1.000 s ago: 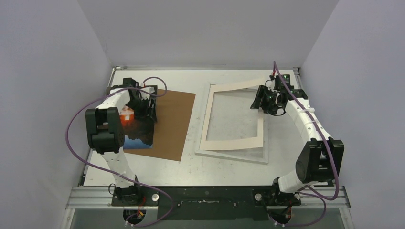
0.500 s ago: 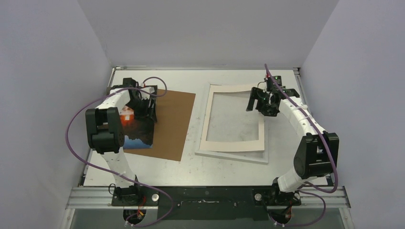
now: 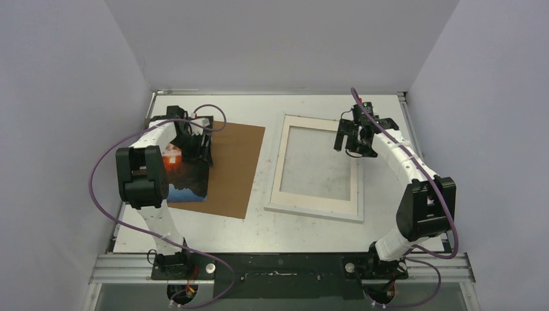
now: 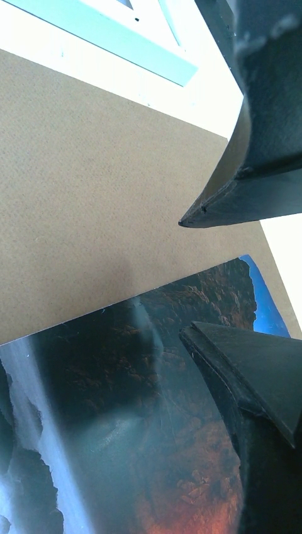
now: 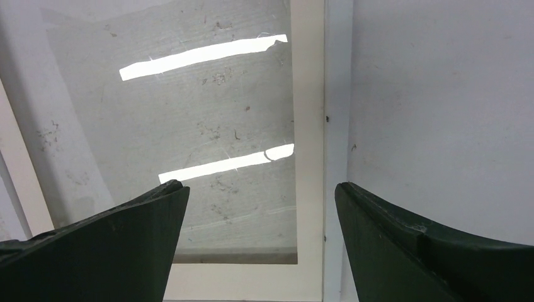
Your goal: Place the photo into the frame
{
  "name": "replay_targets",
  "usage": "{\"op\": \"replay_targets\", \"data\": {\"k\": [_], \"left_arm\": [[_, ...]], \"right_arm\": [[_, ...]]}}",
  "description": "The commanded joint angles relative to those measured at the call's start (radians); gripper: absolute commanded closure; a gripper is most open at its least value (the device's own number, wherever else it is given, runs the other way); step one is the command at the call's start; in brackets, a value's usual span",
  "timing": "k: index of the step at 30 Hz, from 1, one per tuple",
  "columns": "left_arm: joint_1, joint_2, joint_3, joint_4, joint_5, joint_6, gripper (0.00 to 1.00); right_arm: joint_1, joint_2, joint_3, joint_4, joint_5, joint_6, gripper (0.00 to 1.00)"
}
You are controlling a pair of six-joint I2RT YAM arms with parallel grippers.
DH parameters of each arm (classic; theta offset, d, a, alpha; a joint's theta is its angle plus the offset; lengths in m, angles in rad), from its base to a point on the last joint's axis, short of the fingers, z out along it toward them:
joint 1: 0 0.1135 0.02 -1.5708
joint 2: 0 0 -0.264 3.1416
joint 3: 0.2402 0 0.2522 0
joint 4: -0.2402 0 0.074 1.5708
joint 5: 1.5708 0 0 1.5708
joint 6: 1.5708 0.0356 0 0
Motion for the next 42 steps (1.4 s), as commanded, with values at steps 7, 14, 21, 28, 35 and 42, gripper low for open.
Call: {"op": "replay_targets", "data": {"k": [7,14,21,28,35,42], "left_arm": [[0.022,-0.050,0.103,-0.056,0.037,0.014,0.43],[0.118,-0.043,0.250,-0.183,0.012,0.090,0.41],[0.258,-0.007,0.322,-0.220,-0.087,0.180,0.41],[0.370,0.002,0.262,-0.127,-0.298,0.276,0.42],[0.422,0.000,0.140,-0.006,-0.380,0.321,0.43],[0.395,0.015,0.008,0.073,-0.370,0.303,0.44]], "right_arm": [[0.105,-0.057,0.084,0.053,0.000,0.101,0.10],[0.389,0.001,0.131,0.156,0.052,0.246,0.10],[0.621,0.166,0.228,0.265,0.037,0.323,0.10],[0.742,0.385,0.418,0.286,0.026,0.318,0.10],[0.757,0.541,0.494,0.287,0.019,0.296,0.10],[0.759,0.574,0.493,0.300,0.011,0.299,0.10]]}}
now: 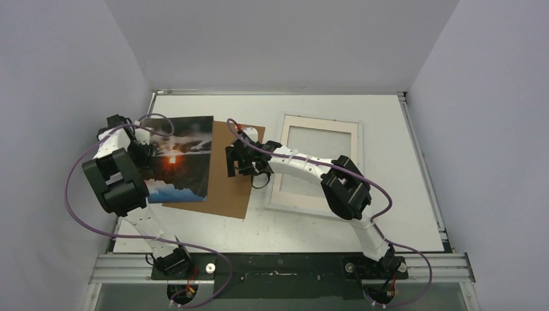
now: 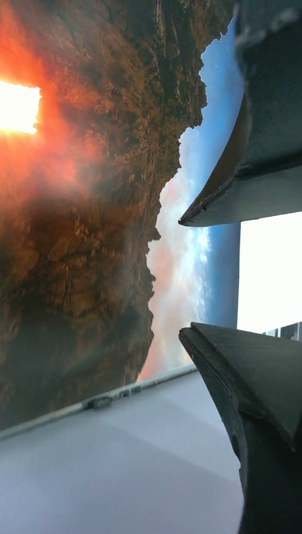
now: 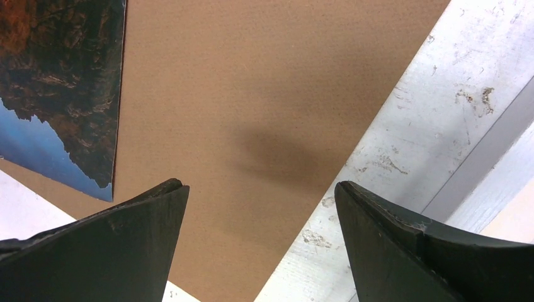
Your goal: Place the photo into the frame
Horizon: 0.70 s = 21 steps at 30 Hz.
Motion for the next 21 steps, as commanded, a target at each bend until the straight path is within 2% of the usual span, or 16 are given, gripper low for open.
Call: {"op": "replay_targets", "data": {"k": [1,12,21], "left_arm": [[-0.025,0.014,-0.072,0.096,-0.006,0.010,0.44],[-0.108,-0.044,-0.263,0.184,0.017,-0.022,0.46],[-0.211,-0.098,-0.366,0.196,0.047,-0.075,0.47]], "right_arm": [[-0.001,-0.007,0.040,0.039,0.007,-0.006,0.10],[-0.020,0.007,-0.015,0.077,-0.028,-0.001,0.10],[-0.051,0.010,-0.097,0.136,-0.089,0.010,0.10]]}}
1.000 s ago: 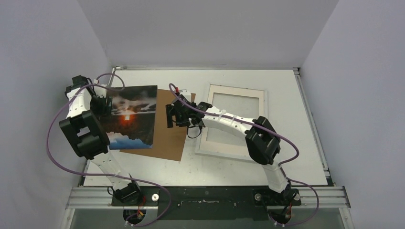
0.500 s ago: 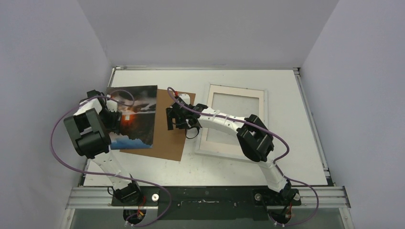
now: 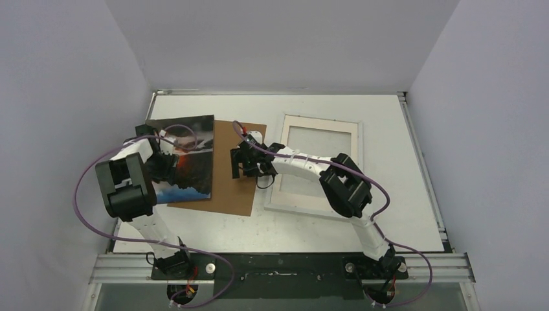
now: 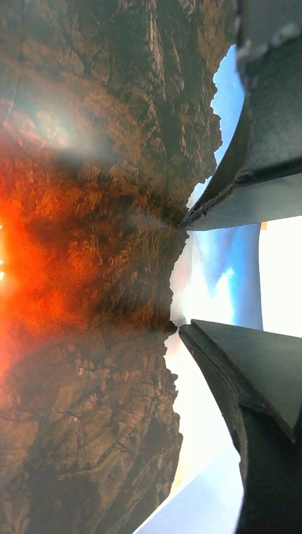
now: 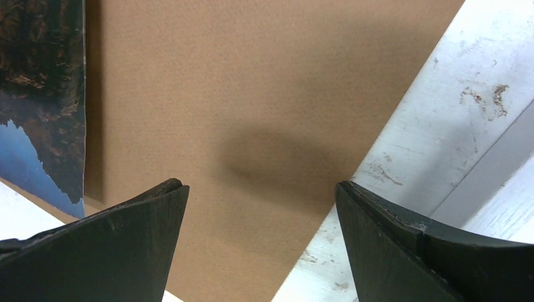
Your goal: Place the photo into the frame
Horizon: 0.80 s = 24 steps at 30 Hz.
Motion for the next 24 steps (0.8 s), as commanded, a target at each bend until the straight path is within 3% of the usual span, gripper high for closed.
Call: {"op": "replay_targets", "data": {"k": [1,8,14,19,24], "left_arm": [[-0.077,-0.014,-0.072,0.011,0.071,-0.056,0.47],[-0.109,-0.058,0.019,-0.143,0.215,-0.092,0.47],[-0.023,-0.111,0.151,-0.230,0.178,-0.048,0.46],[0.079,-0.106,0.216,-0.191,0.030,0.005,0.46],[0.148,-0.083,0.161,-0.020,-0.174,0.036,0.46]], "right_arm": [[-0.018,0.004,-0.032,0.065,-0.033,0.006,0.10],[-0.024,0.004,-0.036,0.070,-0.038,0.000,0.10],[-0.030,0.019,-0.019,0.086,-0.070,-0.003,0.10],[-0.021,0.043,0.013,0.103,-0.092,0.019,0.10],[-0.012,0.041,0.013,0.138,-0.086,0.036,0.10]]}}
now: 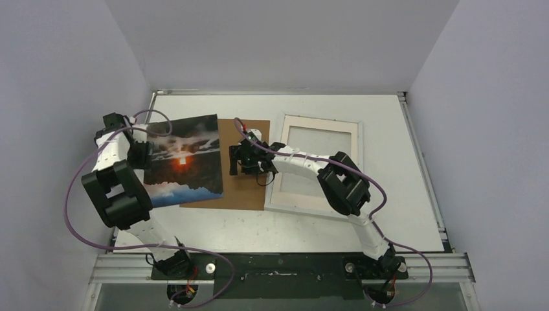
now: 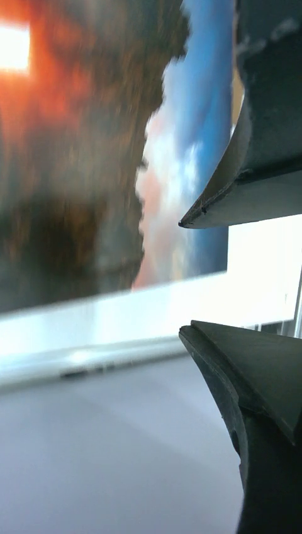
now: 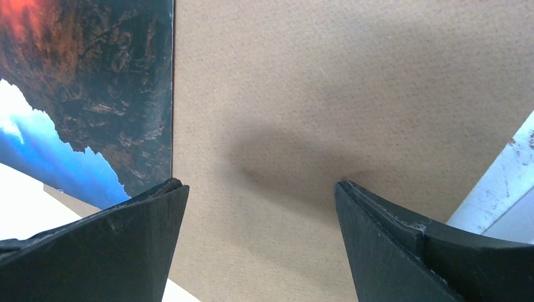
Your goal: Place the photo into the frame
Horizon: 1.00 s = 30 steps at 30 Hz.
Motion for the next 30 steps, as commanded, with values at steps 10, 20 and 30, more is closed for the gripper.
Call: {"op": "replay_targets", "data": {"k": [10,20,30], "left_arm": [[0.056,0.105,-0.067,0.319,-0.326,0.003,0.48],[0.022,0.147,-0.125,0.409,-0.318,-0.016,0.49],[-0.046,0.160,-0.159,0.361,-0.268,-0.063,0.49]], "right_arm": [[0.017,0.020,0.035,0.110,-0.017,0.035,0.10],[0.014,0.026,0.012,0.177,-0.025,0.061,0.10],[-0.009,0.087,0.046,0.229,-0.043,0.101,0.10]]}}
